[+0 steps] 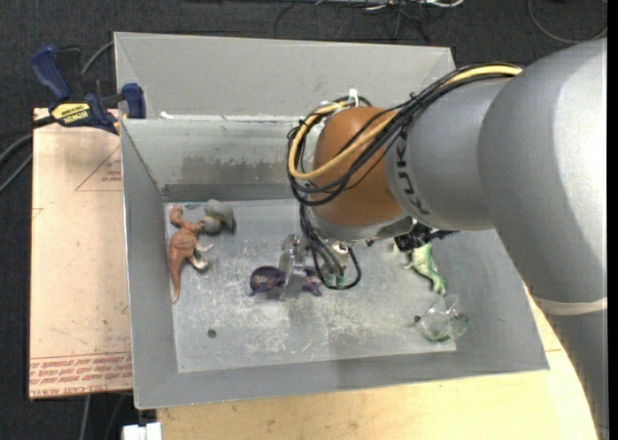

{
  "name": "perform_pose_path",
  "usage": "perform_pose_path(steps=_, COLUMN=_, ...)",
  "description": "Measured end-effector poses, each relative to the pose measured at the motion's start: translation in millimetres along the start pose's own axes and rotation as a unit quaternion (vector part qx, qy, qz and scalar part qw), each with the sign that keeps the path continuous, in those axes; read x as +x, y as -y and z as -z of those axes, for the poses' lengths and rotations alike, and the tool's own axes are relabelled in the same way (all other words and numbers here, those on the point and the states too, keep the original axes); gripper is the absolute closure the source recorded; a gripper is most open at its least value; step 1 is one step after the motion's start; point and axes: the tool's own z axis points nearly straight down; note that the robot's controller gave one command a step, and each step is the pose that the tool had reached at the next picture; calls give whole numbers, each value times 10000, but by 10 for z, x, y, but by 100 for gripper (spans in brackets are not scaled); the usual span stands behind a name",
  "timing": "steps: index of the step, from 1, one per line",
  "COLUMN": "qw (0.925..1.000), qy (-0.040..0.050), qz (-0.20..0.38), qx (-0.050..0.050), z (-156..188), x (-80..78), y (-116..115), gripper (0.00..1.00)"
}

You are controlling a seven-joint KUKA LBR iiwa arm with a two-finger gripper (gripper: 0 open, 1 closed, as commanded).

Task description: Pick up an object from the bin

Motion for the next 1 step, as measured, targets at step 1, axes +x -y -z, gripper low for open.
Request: perform_pose_path(steps=1, qw=10000, qy=-13, qz=-2, qx=4, z=216, x=10, y=4, gripper=100)
